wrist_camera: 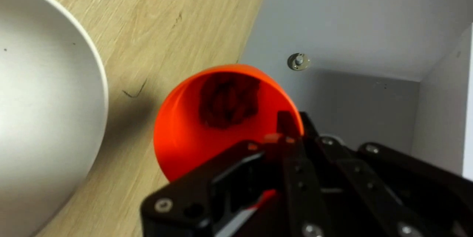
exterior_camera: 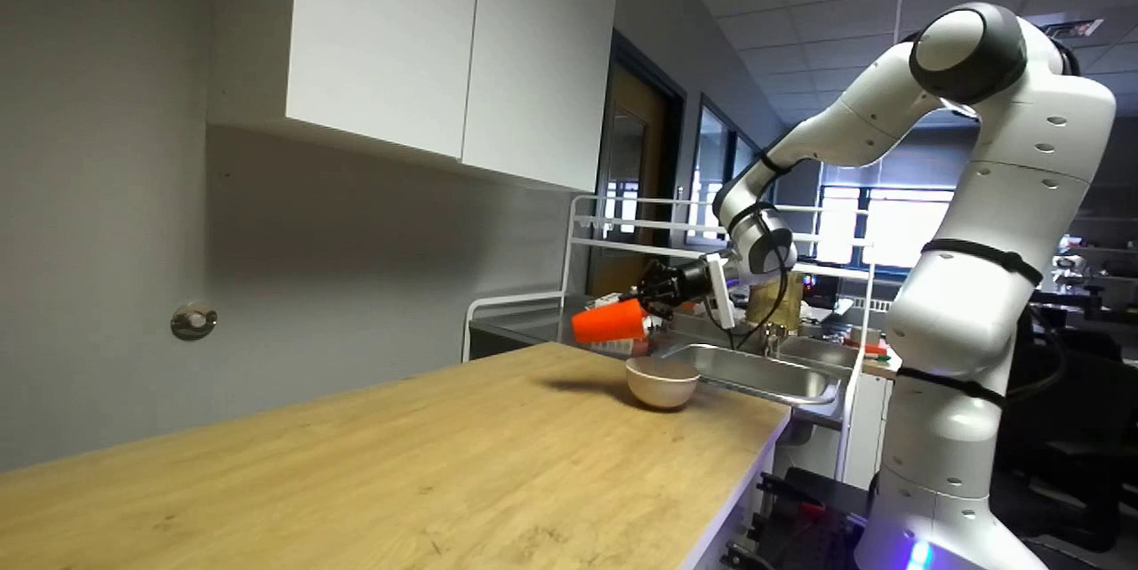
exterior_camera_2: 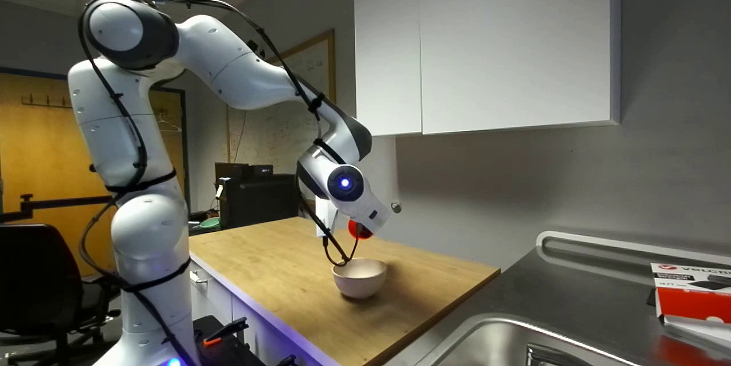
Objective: Pour the contents of the orange cup into the white bowl
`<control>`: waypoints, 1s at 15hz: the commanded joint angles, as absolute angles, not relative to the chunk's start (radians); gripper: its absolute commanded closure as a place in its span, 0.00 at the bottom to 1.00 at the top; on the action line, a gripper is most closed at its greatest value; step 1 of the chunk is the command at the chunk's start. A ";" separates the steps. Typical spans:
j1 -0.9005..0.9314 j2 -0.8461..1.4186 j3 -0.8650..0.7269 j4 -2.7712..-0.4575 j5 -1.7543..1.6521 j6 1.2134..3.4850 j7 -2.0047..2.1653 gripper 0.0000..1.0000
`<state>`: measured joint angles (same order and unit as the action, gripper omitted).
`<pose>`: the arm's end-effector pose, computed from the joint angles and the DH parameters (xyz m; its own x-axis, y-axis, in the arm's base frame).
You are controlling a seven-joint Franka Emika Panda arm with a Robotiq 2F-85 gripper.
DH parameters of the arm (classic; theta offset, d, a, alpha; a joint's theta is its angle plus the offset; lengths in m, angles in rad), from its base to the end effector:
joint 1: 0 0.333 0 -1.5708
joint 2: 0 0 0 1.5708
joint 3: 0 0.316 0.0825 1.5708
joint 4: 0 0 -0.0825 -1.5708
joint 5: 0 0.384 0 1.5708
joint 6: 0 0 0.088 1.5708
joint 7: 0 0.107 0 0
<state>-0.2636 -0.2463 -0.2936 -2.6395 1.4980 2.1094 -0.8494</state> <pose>0.3749 -0.1747 0.3356 0.6625 -0.7447 0.0810 -0.2196 -0.2965 -0.9295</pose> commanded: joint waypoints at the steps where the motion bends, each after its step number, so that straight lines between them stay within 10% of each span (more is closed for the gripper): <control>1: -0.302 -0.203 -0.339 -2.641 1.564 1.941 -0.960 0.98; 15: -0.406 0.090 -0.408 -2.579 1.624 1.476 -1.135 0.98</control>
<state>-0.3978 0.0459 -0.4014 -2.6180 1.6074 1.5436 -1.1172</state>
